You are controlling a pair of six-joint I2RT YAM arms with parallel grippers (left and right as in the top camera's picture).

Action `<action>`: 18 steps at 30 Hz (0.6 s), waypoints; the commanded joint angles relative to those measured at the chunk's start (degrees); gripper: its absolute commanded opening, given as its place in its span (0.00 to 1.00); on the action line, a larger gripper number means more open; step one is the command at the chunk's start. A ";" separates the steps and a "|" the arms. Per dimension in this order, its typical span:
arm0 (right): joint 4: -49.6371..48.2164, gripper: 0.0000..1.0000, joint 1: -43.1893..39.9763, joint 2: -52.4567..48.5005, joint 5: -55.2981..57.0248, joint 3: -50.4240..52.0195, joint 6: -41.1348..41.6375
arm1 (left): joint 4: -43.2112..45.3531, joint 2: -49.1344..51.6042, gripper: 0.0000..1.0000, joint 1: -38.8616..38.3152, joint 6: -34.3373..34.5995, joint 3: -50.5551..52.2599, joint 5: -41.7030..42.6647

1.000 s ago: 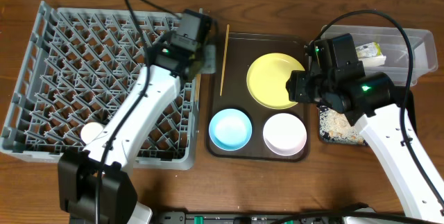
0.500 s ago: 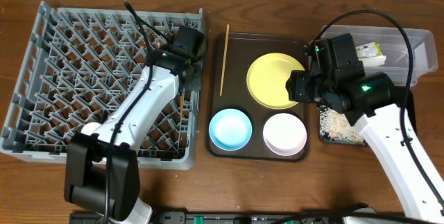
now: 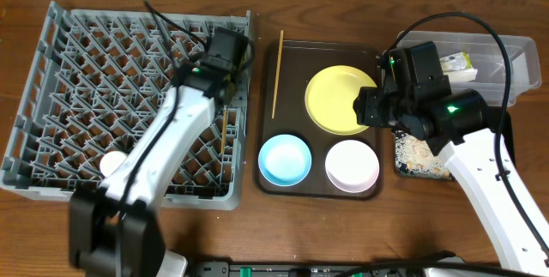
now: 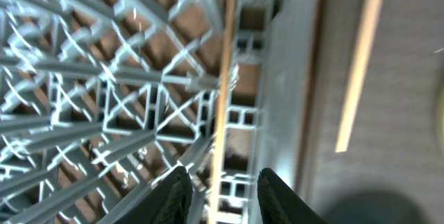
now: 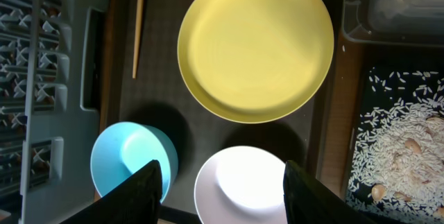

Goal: Sort waste into correct bins and load items into the dishwasher
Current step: 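Place the chopstick upright into the dish rack with the left gripper, then grasp the second wooden chopstick with the left gripper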

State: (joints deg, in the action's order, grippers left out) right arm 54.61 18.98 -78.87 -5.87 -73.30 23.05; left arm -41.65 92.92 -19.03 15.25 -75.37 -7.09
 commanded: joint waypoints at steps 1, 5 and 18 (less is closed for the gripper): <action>0.20 0.54 -0.15 -0.17 -0.20 -0.02 0.48 | 1.92 -5.97 0.33 -0.20 0.04 -2.78 6.60; 0.48 0.54 -0.15 -0.17 -0.17 -0.02 0.48 | 6.16 -7.58 0.33 -2.60 -1.20 -2.75 10.54; 0.31 0.55 -0.15 -0.17 -0.17 -0.02 0.50 | 16.24 9.07 0.40 -6.45 -6.45 -2.75 7.93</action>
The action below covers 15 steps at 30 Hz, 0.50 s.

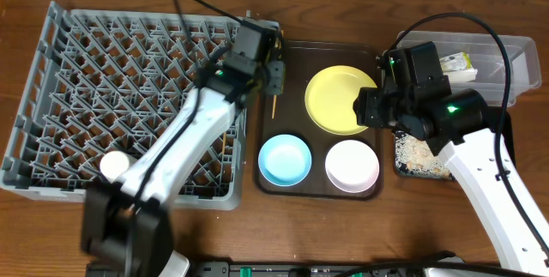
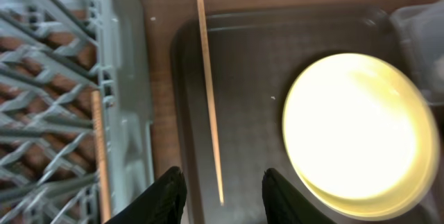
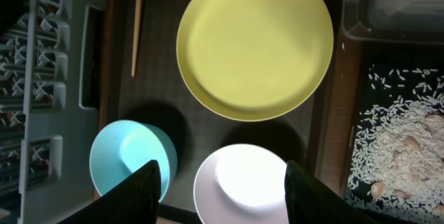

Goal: Sort waste into correct bins and load items into the dishwasher
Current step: 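Grasp the second wooden chopstick with the left gripper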

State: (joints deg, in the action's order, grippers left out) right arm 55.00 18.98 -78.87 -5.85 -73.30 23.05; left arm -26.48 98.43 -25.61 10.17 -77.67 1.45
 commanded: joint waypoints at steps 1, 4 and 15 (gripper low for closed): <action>-0.11 0.55 -0.15 -0.17 -0.20 -0.02 0.50 | 1.92 5.05 0.40 0.13 -1.38 -0.46 -0.61; -0.11 0.55 -0.15 -0.17 -0.20 -0.02 0.52 | 4.22 8.81 0.40 0.13 -1.38 -0.46 -0.59; -0.39 0.56 -0.15 -0.17 -0.22 -0.02 0.52 | 11.32 19.37 0.41 0.13 -1.36 -0.46 -0.59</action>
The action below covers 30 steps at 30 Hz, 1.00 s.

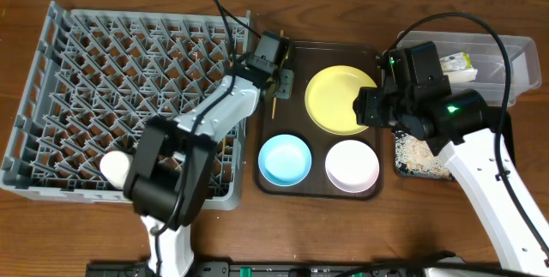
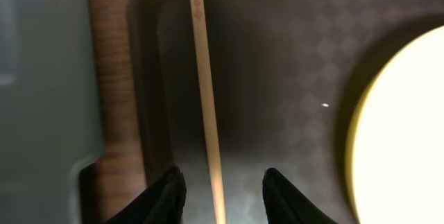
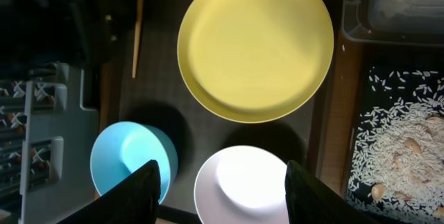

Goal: Sort waste into correct bins and load items into the dishwasher
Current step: 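Grasp the second wooden chopstick with the left gripper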

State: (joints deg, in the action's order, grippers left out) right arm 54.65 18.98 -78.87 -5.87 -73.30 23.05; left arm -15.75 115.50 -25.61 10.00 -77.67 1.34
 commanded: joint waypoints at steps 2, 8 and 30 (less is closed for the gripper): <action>-0.04 0.56 -0.15 -0.17 -0.20 -0.02 0.52 | 1.16 3.65 0.40 0.13 -1.20 -0.46 -0.48; -0.15 0.56 -0.15 -0.17 -0.20 -0.02 0.55 | 1.51 6.69 0.29 -0.24 -1.18 -0.42 -0.46; 0.00 0.56 -0.15 -0.17 -0.17 -0.02 0.52 | -11.43 -16.98 0.08 -0.13 1.66 -0.48 -0.74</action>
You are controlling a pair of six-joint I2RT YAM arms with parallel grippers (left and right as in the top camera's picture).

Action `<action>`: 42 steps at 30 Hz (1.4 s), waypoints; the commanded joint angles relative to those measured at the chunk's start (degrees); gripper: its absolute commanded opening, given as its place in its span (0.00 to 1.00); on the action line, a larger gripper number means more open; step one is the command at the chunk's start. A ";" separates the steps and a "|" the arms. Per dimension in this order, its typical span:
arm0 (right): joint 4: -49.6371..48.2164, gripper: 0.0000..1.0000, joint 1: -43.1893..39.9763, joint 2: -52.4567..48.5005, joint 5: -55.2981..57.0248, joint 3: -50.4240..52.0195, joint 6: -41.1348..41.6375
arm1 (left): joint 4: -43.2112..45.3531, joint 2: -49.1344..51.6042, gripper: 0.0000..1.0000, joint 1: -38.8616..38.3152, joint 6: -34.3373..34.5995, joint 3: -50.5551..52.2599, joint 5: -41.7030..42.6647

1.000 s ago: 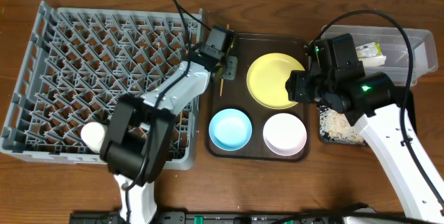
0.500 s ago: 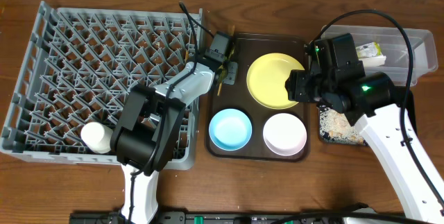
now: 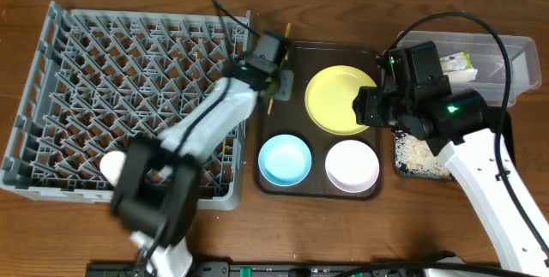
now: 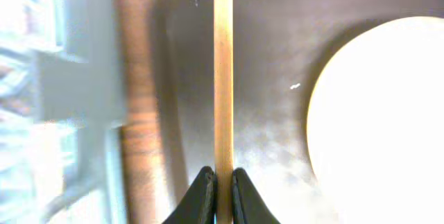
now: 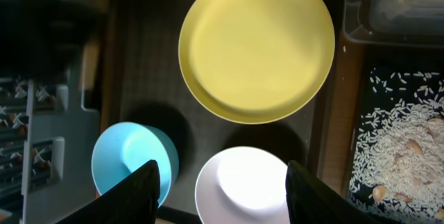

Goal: Sort waste into correct bins and load items into the dishwasher
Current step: 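Grasp the second wooden chopstick with the left gripper, then insert the second chopstick upright into the dish rack with the left gripper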

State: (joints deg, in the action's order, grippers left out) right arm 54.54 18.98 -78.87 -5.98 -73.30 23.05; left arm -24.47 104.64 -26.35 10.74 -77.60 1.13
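Observation:
My left gripper (image 4: 223, 184) is shut on a wooden chopstick (image 4: 223, 78) at the left edge of the brown tray (image 3: 296, 61), next to the grey dish rack (image 3: 103, 71). In the overhead view the left gripper (image 3: 273, 78) hides most of the chopstick (image 3: 286, 30). On the tray are a yellow plate (image 5: 257, 47), a blue bowl (image 5: 132, 161) and a white bowl (image 5: 250, 182). My right gripper (image 5: 222, 182) hangs open above the two bowls with nothing in it.
A second chopstick (image 3: 224, 142) and a white cup (image 3: 111, 165) lie in the rack. Right of the tray is a dark dish of rice and scraps (image 5: 402, 141). Behind it stands a clear plastic bin (image 3: 502, 54) holding a wrapper.
My left gripper was open with the chopstick lying between its fingers on the tray. Now its fingers are shut on the chopstick. The right arm has not moved.
My left gripper was open over the rack's right edge, above a chopstick lying in the rack. Then it was over the tray's left side above the other chopstick, then low astride it, and now it is shut on it. The right gripper stayed open over the bowls.

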 commanded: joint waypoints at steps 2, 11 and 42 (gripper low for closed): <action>0.15 0.56 -0.15 -0.17 -0.09 -0.02 0.50 | -7.15 -9.46 0.08 1.29 0.87 -0.52 -1.95; -0.09 0.56 -0.15 -0.17 -0.07 -0.02 0.50 | -18.27 -10.43 0.08 5.60 0.48 2.56 -9.22; 0.55 0.58 -0.17 -0.17 0.02 -0.02 0.48 | -18.78 -22.08 0.43 2.58 0.50 3.15 16.22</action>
State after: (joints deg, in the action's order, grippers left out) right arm 55.05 18.98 -78.87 -5.98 -73.28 23.05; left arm -43.05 81.84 -21.80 10.92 -73.89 8.73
